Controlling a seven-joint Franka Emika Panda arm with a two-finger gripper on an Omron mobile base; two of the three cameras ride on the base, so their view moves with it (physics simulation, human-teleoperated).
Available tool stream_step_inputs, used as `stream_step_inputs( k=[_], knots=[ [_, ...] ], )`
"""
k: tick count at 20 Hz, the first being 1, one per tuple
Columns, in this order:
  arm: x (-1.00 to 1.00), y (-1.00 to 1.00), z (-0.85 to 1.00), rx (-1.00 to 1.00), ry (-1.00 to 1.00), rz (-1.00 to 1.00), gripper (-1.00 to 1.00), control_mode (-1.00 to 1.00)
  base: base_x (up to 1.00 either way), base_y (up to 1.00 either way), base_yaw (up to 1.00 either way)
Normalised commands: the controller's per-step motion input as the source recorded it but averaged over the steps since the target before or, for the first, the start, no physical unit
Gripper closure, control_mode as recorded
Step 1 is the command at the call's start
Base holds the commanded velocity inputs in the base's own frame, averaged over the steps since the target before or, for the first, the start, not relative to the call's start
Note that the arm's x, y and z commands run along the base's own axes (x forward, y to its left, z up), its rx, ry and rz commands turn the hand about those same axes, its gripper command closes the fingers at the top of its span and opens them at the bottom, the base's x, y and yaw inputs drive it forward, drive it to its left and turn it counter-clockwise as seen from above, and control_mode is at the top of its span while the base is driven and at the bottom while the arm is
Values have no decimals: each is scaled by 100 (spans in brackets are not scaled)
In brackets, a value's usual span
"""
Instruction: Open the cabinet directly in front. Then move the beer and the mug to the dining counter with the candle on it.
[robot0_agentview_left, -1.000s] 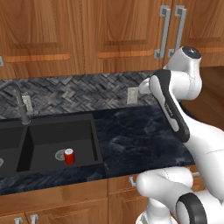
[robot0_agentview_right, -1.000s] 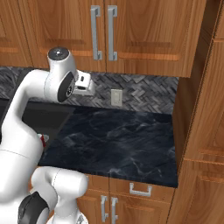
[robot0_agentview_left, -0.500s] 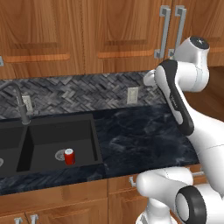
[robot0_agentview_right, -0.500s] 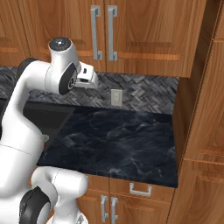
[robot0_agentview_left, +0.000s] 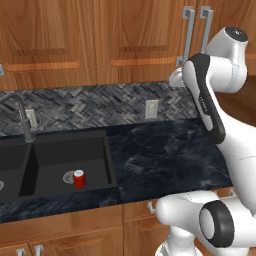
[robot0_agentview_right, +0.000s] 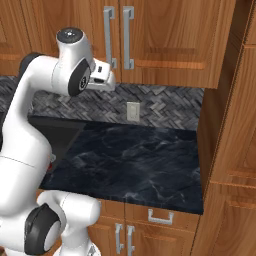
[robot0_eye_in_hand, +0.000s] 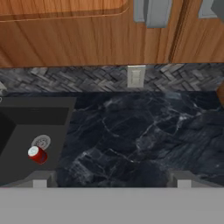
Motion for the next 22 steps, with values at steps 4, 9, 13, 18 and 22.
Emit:
stream_step_inputs(
  k=[4,9,13,18,22],
  knots=[
    [0,-3,24,0,-8,-2,-100,-100,0,0,0],
    [2,0,18,0,-13,-2,-100,-100,0,0,0],
    [5,0,14,0,-12,-1,-100,-100,0,0,0],
    [14,-1,13,0,-5,-2,-100,-100,0,0,0],
    [25,-6,7,0,0,-4,-100,-100,0,0,0]
  ],
)
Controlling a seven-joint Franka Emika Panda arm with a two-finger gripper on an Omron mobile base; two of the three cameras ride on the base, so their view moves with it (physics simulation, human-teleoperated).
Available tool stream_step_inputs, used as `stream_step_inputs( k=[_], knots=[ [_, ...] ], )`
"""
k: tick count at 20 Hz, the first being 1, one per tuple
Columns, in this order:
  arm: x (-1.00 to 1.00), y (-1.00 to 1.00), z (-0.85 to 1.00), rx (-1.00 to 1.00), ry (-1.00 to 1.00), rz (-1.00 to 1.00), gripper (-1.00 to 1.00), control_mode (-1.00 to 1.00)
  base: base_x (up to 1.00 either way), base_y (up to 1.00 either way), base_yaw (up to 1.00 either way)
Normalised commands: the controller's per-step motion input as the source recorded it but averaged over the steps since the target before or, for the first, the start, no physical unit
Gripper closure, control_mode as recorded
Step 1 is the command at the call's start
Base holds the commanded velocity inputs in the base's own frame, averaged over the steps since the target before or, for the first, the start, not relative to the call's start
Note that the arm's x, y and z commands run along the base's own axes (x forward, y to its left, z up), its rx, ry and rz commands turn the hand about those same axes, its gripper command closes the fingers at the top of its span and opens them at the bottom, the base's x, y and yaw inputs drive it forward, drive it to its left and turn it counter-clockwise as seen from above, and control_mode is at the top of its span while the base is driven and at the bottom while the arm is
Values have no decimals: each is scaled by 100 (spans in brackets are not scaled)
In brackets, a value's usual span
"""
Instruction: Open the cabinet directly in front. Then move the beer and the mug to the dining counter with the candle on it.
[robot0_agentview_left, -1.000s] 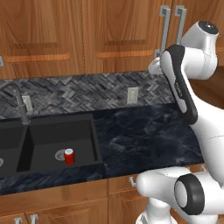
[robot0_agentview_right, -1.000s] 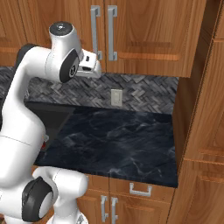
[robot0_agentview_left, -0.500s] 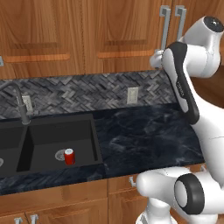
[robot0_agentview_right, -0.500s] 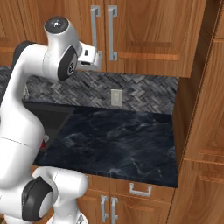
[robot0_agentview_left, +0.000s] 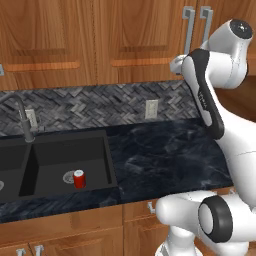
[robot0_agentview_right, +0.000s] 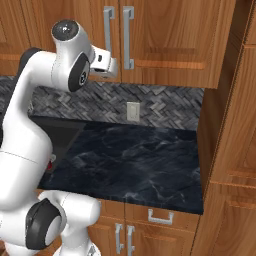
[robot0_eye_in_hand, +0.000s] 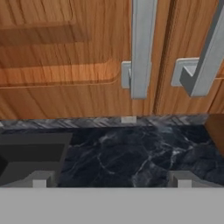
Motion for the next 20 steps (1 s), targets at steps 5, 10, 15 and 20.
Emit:
stream_step_inputs(
  k=[5,10,15,20],
  knots=[
    [36,-16,6,0,0,-4,-100,-100,0,0,0],
    [29,-26,9,0,-1,0,-100,-100,0,0,0],
    [25,-22,16,0,-5,1,-100,-100,0,0,0],
    [22,-10,25,0,-8,2,-100,-100,0,0,0]
  ],
)
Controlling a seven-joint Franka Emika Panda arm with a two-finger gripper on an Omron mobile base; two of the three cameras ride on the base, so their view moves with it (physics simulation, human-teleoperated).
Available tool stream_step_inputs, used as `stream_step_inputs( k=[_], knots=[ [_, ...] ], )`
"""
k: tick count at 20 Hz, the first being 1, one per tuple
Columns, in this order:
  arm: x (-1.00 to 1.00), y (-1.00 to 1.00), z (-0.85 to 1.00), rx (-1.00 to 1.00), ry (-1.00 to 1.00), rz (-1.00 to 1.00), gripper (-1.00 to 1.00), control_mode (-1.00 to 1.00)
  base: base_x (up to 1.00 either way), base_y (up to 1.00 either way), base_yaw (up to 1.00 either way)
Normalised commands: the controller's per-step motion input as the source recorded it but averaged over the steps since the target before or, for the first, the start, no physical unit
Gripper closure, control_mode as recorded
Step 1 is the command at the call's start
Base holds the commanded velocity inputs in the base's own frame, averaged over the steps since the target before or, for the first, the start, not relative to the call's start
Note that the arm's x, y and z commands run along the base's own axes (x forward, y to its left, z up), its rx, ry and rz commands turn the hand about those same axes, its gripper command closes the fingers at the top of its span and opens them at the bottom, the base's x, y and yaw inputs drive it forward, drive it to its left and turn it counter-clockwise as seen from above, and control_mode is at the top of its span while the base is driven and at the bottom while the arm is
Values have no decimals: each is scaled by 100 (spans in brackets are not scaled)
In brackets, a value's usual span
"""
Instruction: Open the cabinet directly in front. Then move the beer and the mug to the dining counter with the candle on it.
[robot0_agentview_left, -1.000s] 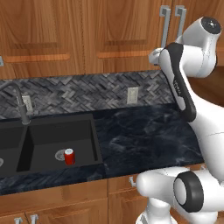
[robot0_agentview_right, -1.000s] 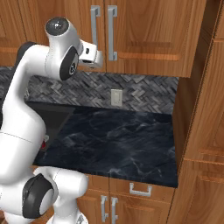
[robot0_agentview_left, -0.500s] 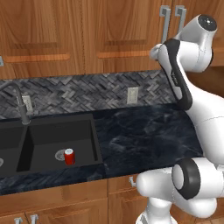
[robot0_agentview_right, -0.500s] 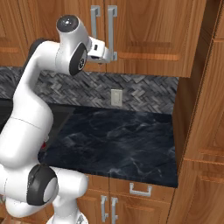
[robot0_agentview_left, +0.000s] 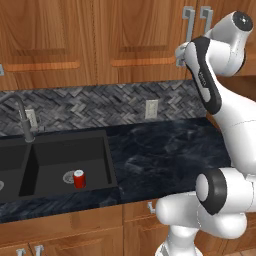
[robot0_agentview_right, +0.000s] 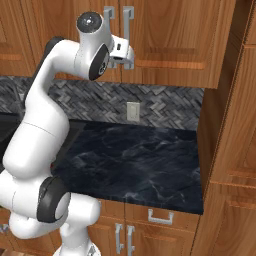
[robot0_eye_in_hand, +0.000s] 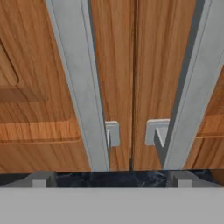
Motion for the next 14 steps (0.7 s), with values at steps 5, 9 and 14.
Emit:
stream_step_inputs(
  k=[5,9,14],
  knots=[
    [16,0,21,0,-4,0,-100,-100,0,0,0],
    [15,0,10,0,0,0,-100,-100,0,0,0],
    [16,11,0,0,0,0,-100,-100,0,0,0]
  ],
)
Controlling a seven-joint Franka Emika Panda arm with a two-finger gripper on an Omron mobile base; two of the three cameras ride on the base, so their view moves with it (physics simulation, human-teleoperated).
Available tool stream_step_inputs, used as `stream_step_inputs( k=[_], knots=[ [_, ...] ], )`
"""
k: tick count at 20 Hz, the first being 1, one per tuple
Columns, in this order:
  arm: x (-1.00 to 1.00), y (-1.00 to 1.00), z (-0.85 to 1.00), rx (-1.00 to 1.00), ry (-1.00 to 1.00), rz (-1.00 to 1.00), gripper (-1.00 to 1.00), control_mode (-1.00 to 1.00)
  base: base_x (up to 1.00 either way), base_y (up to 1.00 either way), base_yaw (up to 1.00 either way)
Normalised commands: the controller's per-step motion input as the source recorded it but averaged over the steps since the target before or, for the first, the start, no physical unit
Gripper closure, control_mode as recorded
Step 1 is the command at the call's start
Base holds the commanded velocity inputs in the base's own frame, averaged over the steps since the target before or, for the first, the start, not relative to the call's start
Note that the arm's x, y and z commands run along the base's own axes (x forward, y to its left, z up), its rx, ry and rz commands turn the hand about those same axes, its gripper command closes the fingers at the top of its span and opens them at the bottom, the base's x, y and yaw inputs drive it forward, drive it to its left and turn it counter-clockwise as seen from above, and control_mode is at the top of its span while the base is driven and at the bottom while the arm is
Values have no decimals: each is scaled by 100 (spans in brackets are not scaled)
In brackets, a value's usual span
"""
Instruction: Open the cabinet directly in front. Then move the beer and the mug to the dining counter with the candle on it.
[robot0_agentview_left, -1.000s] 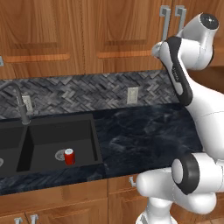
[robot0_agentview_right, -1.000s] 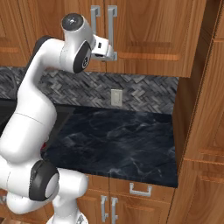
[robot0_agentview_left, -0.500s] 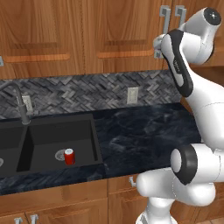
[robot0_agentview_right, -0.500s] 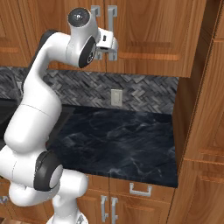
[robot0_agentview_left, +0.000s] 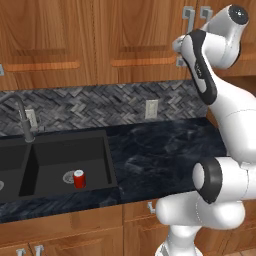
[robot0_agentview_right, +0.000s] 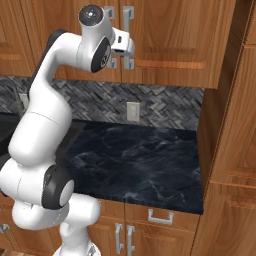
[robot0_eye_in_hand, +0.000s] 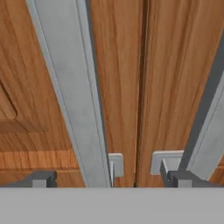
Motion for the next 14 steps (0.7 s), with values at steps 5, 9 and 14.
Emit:
stream_step_inputs(
  k=[5,9,14],
  knots=[
    [31,40,-8,0,0,0,-100,-100,0,0,0],
    [48,32,-15,0,-1,1,-100,-100,0,0,0],
    [56,11,-27,0,-5,4,-100,-100,0,0,0]
  ],
)
